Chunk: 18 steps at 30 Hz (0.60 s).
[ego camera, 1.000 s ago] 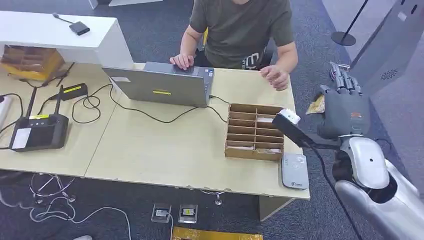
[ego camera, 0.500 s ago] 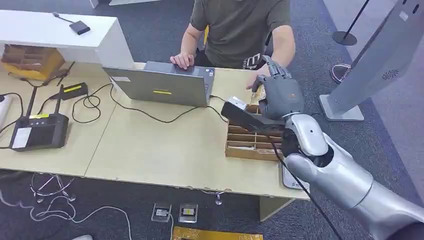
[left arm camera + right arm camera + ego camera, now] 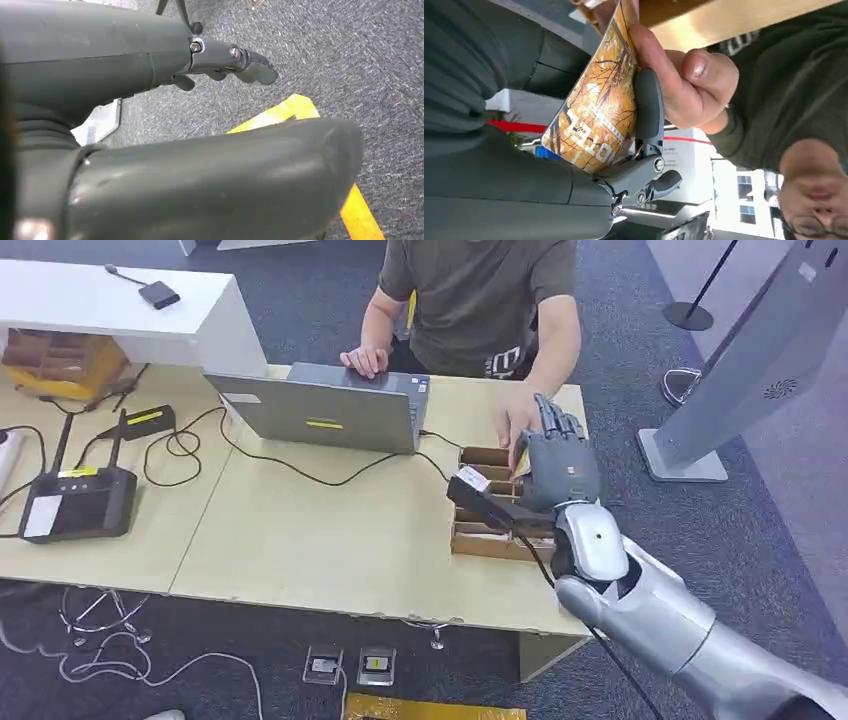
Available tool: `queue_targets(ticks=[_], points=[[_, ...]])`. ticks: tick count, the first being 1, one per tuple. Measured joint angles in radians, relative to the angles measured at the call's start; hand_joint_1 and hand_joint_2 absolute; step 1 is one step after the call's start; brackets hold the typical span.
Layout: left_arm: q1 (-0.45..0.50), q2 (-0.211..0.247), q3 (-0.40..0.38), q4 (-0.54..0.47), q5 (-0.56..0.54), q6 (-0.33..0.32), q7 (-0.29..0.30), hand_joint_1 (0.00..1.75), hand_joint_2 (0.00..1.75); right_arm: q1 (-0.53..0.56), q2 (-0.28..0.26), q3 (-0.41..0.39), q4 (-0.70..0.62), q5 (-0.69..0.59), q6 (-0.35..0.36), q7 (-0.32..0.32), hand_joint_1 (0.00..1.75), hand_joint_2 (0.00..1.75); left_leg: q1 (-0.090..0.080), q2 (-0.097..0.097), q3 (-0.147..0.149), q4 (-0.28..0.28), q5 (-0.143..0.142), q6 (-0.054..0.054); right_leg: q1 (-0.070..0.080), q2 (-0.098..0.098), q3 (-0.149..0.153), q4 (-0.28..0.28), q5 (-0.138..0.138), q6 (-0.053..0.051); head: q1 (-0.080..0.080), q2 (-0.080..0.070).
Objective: Pass the card to the sensor for recognition and then transmit it.
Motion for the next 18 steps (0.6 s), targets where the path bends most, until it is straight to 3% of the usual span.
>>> queue_targets(ticks=[1, 2, 3, 4, 5, 8, 9, 18], points=[[0.001, 0.001, 0.0, 0.0, 0.0, 0.0, 0.0, 0.0, 0.0, 0.014, -0.004, -0.013, -0.002, 0.008, 0.003, 0.0, 1.75, 1.75, 0.0, 0.0, 0.0, 0.0, 0.0, 0.0, 0.0, 0.0, 0.0, 0.0, 0.0, 0.0, 0.0, 0.0], [0.001, 0.002, 0.0, 0.0, -0.001, 0.0, 0.0, 0.0, 0.0, 0.026, -0.007, -0.022, -0.003, 0.015, 0.005, 0.0, 1.41, 1.75, 0.0, 0.0, 0.0, 0.0, 0.0, 0.0, 0.0, 0.0, 0.0, 0.0, 0.0, 0.0, 0.0, 0.0], [0.001, 0.003, 0.0, 0.0, -0.002, -0.001, 0.0, 0.0, 0.0, 0.034, -0.011, -0.031, -0.003, 0.021, 0.007, 0.0, 1.05, 1.75, 0.0, 0.0, 0.0, 0.0, 0.0, 0.0, 0.0, 0.0, 0.0, 0.0, 0.0, 0.0, 0.0, 0.0], [0.001, 0.005, 0.0, 0.0, -0.005, -0.001, 0.0, 0.0, 0.0, 0.042, -0.013, -0.038, -0.004, 0.029, 0.007, 0.0, 0.14, 1.75, 0.0, 0.0, 0.0, 0.0, 0.0, 0.0, 0.0, 0.0, 0.0, 0.0, 0.0, 0.0, 0.0, 0.0], [0.001, 0.005, 0.0, 0.0, -0.006, 0.0, 0.0, 0.0, 0.0, 0.05, -0.013, -0.045, -0.006, 0.039, 0.009, 0.0, 0.0, 1.75, 0.0, 0.0, 0.0, 0.0, 0.0, 0.0, 0.0, 0.001, 0.0, 0.0, 0.0, 0.0, 0.0, 0.0], [0.001, 0.005, 0.0, 0.0, -0.011, 0.003, 0.005, 0.0, 0.0, 0.083, -0.013, -0.082, -0.012, 0.097, 0.011, -0.004, 0.0, 1.75, 0.0, 0.0, 0.0, 0.0, 0.0, 0.0, 0.0, 0.001, 0.0, 0.0, 0.0, 0.0, 0.0, 0.0], [0.001, 0.005, 0.0, 0.0, -0.013, 0.003, 0.005, 0.0, 0.0, 0.093, -0.012, -0.093, -0.014, 0.113, 0.011, -0.004, 0.0, 0.0, 0.0, 0.0, 0.0, 0.0, 0.0, 0.0, 0.0, 0.0, 0.0, 0.0, 0.0, 0.0, 0.0, 0.0], [0.002, 0.009, 0.0, 0.0, -0.019, -0.053, 0.005, 0.0, 0.0, 0.202, -0.013, -0.233, -0.079, 0.191, 0.038, -0.008, 0.0, 0.0, 0.0, 0.0, 0.0, 0.0, 0.0, 0.0, 0.0, 0.0, 0.0, 0.0, 0.0, 0.0, 0.0, 0.0]])
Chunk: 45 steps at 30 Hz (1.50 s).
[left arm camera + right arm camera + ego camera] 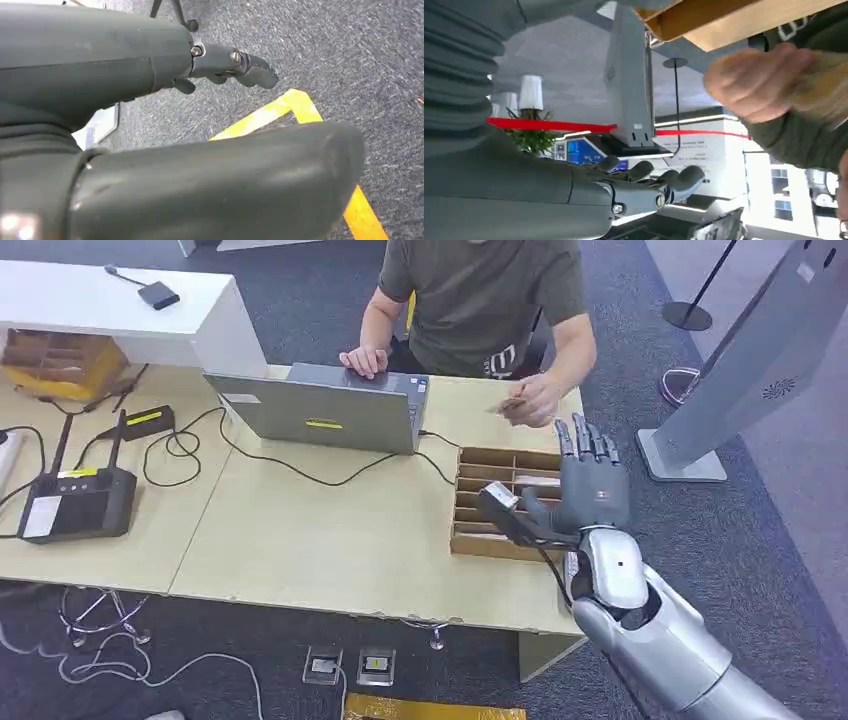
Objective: Pass the card to the sensor for recognition and then transmit it.
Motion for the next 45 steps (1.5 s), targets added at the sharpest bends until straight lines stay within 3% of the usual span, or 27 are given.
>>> queue_targets(ticks=[10, 17, 18, 26, 45], points=[[0.003, 0.014, 0.0, 0.0, -0.005, -0.038, 0.0, 0.0, 0.0, 0.156, -0.027, -0.145, -0.175, -0.051, 0.085, -0.035, 0.0, 0.0, 0.0, 0.0, 0.0, 0.0, 0.0, 0.0, 0.0, 0.0, 0.0, 0.0, 0.0, 0.0, 0.0, 0.0], [0.003, 0.021, 0.0, 0.0, 0.011, -0.034, -0.018, 0.0, 0.0, 0.175, -0.071, -0.148, -0.249, -0.141, 0.193, 0.002, 0.0, 0.0, 0.0, 0.0, 0.0, 0.0, 0.0, 0.0, 0.0, 0.0, 0.0, 0.0, 0.0, 0.0, 0.0, 0.0], [0.003, 0.022, 0.0, 0.0, 0.011, -0.033, -0.02, 0.0, 0.0, 0.174, -0.077, -0.143, -0.254, -0.147, 0.194, 0.002, 0.0, 1.75, 0.0, 0.0, 0.0, 0.0, 0.0, 0.0, 0.0, 0.0, 0.0, 0.0, 0.0, 0.0, 0.0, 0.0], [0.002, 0.024, 0.0, 0.0, 0.006, -0.01, -0.02, 0.0, 0.0, 0.142, -0.105, -0.086, -0.25, -0.161, 0.185, 0.0, 0.0, 1.75, 0.0, 0.0, 0.0, 0.0, 0.0, 0.0, 0.0, 0.0, 0.0, 0.0, 0.0, 0.0, 0.0, 0.0], [0.002, 0.024, 0.0, 0.0, -0.008, 0.003, -0.009, 0.0, 0.0, 0.115, -0.101, 0.044, -0.104, -0.141, 0.105, -0.01, 0.0, 1.75, 0.0, 0.0, -0.001, 0.0, 0.0, 0.0, 0.0, 0.0, 0.0, 0.0, 0.0, 0.0, 0.0, 0.0]])
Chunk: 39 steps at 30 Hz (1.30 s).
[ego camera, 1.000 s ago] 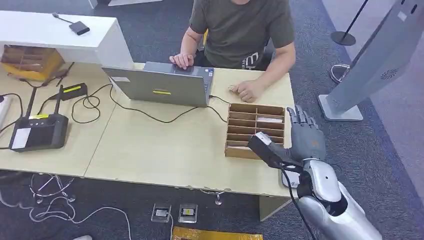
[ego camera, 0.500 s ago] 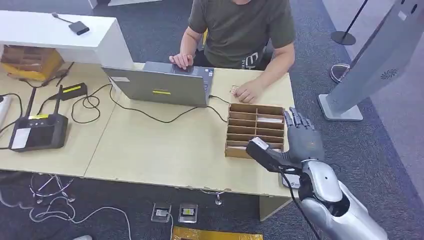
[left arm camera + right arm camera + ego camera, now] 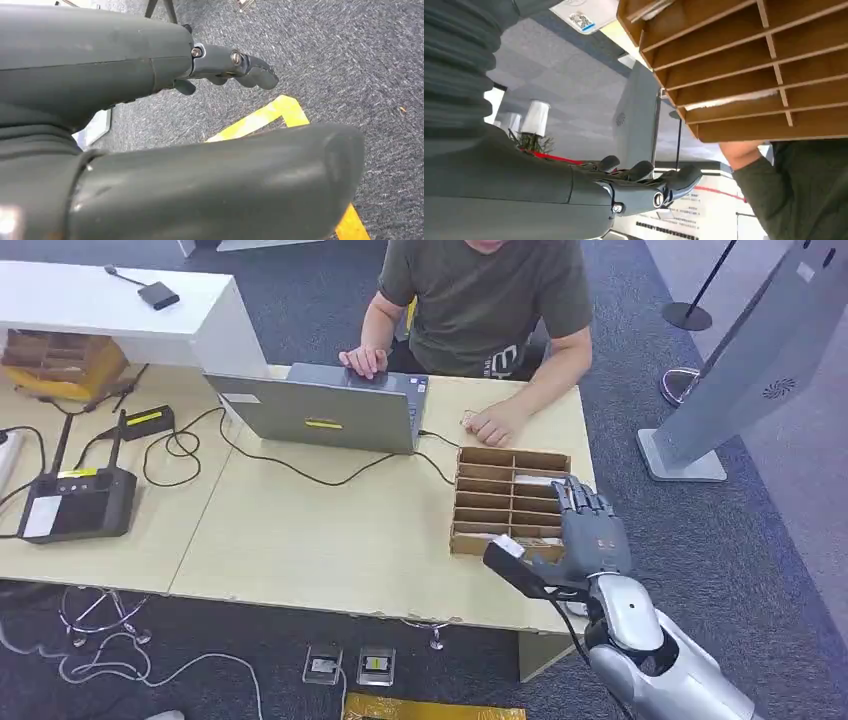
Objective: Pass the card to the sensor for recognition and then transmit it.
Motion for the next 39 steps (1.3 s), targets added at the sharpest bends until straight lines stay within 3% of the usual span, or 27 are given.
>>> queue_targets(ticks=[27, 33, 39], points=[[0.0, -0.005, 0.0, 0.0, -0.008, 0.011, 0.023, 0.0, 0.0, -0.036, 0.079, 0.02, 0.251, 0.035, -0.118, -0.039, 0.0, 1.75, 0.0, 0.0, 0.0, 0.0, 0.0, 0.0, 0.0, 0.0, 0.0, 0.0, 0.0, 0.0, 0.0, 0.0], [0.0, -0.005, 0.0, 0.0, -0.013, 0.001, 0.029, 0.0, 0.0, -0.037, 0.083, 0.013, 0.267, 0.061, -0.111, -0.038, 0.0, 1.75, 0.0, 0.0, 0.0, 0.0, 0.0, 0.0, 0.0, 0.0, 0.0, 0.0, 0.0, 0.0, 0.0, 0.0], [0.0, -0.004, 0.0, 0.0, -0.013, -0.008, 0.03, 0.0, 0.0, -0.036, 0.086, 0.003, 0.26, 0.105, -0.054, -0.039, 0.0, 1.75, 0.0, 0.0, 0.001, 0.0, 0.0, 0.0, 0.0, 0.0, 0.0, 0.0, 0.0, 0.0, 0.0, 0.0]])
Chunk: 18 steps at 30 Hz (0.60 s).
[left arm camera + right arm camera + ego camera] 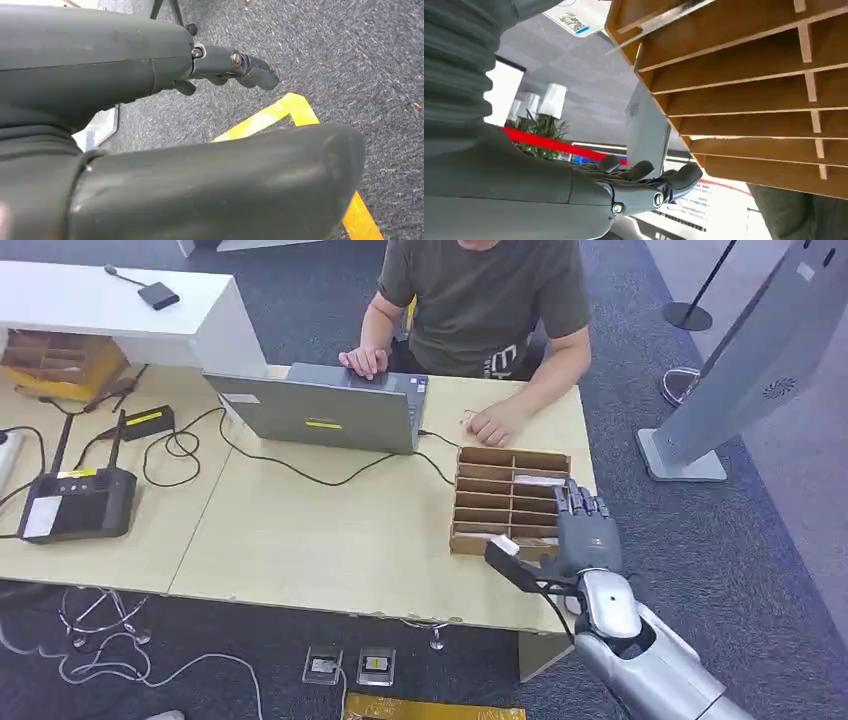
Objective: Pass the card to the sensor for recognition and then transmit it.
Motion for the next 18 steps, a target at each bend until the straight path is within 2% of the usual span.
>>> queue_targets(ticks=[11, 18], points=[[0.0, 0.007, 0.0, 0.0, -0.002, -0.001, 0.0, 0.0, 0.0, 0.041, -0.036, -0.016, -0.096, -0.006, 0.077, 0.028, 0.0, 1.75, 0.0, 0.0, 0.0, 0.0, 0.0, 0.0, 0.0, 0.001, 0.0, 0.0, 0.0, 0.0, 0.0, 0.0], [0.0, 0.009, 0.0, 0.0, -0.008, 0.007, 0.0, 0.0, 0.0, 0.05, -0.063, -0.014, -0.138, -0.079, 0.066, 0.051, 0.0, 1.75, 0.0, 0.001, 0.0, 0.0, 0.0, 0.0, 0.0, 0.001, 0.0, 0.0, 0.0, 0.0, 0.0, 0.0]])
